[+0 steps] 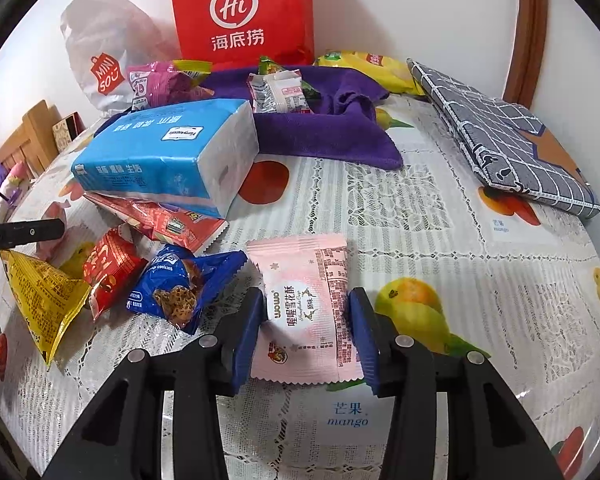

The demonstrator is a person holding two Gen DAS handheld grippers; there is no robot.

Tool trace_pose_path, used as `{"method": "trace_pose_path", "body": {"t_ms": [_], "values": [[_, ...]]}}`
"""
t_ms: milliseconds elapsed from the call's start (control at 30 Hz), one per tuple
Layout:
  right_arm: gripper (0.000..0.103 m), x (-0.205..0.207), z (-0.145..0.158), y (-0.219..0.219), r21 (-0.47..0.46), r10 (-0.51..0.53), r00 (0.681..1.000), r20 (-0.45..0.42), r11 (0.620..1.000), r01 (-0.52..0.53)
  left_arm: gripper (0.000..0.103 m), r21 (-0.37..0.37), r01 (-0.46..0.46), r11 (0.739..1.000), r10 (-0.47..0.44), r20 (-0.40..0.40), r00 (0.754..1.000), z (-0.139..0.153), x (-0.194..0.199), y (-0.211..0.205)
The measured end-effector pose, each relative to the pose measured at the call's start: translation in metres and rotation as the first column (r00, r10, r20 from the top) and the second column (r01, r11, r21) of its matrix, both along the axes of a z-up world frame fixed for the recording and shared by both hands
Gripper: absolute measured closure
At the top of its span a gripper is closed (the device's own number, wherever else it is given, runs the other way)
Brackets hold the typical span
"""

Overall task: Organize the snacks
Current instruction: 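Grasp the pink wafer packet with the right tool while the left tool grasps the pink bread packet, then carry the two pink packets over the purple towel with both tools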

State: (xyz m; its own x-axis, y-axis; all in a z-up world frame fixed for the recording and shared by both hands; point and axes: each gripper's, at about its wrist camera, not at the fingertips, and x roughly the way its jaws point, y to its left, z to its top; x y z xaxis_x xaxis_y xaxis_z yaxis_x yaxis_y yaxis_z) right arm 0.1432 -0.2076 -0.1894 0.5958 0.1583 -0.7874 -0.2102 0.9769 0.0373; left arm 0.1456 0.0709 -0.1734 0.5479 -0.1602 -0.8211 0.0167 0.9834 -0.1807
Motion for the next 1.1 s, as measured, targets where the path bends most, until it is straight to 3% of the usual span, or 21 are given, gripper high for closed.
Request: {"method": "trace_pose_path", "body": {"t_ms": [167,300,467,533,567,733,833,933,1100], "values": [[0.057,0.0,0.0,0.0,-0.005,0.0,1.0,0.001,1.0,0.0,0.065,0.029,-0.02,0.999,0.018,0.065,0.998,-0.004,-0.005,-0.005],[0.057,0.0,0.0,0.0,0.003,0.0,1.0,-0.001,1.0,0.0,0.064,0.096,-0.018,0.995,0.006,0.124,0.992,-0.007,-0.01,-0.013],[0.056,0.0,0.0,-0.001,0.01,0.002,1.0,-0.001,1.0,-0.002,0.062,0.102,-0.01,0.995,-0.002,0.123,0.992,-0.006,-0.009,-0.013],[0.056,0.0,0.0,-0.002,0.017,0.003,1.0,-0.002,1.0,-0.003,0.047,0.089,0.022,0.996,-0.033,0.119,0.992,-0.007,-0.009,-0.016],[0.056,0.0,0.0,-0.003,0.019,0.003,1.0,-0.002,1.0,-0.003,0.045,0.092,0.034,0.995,-0.045,0.117,0.992,-0.007,-0.009,-0.018],[0.053,0.0,-0.001,-0.005,0.043,0.011,1.0,-0.004,0.999,-0.01,0.046,0.124,0.034,0.992,-0.048,0.114,0.992,-0.007,-0.008,-0.023],[0.051,0.0,-0.001,-0.006,0.057,0.016,1.0,-0.005,0.998,-0.016,0.062,0.131,-0.006,0.991,-0.01,0.12,0.993,-0.007,-0.01,-0.019],[0.051,0.0,-0.001,-0.005,0.051,0.016,1.0,-0.004,0.999,-0.016,0.064,0.087,-0.011,0.996,0.0,0.124,0.992,-0.006,-0.01,-0.012],[0.061,-0.001,0.0,-0.011,0.076,-0.008,1.0,-0.004,0.997,0.008,0.064,0.071,-0.019,0.997,0.012,0.098,0.995,-0.002,-0.01,-0.008]]}}
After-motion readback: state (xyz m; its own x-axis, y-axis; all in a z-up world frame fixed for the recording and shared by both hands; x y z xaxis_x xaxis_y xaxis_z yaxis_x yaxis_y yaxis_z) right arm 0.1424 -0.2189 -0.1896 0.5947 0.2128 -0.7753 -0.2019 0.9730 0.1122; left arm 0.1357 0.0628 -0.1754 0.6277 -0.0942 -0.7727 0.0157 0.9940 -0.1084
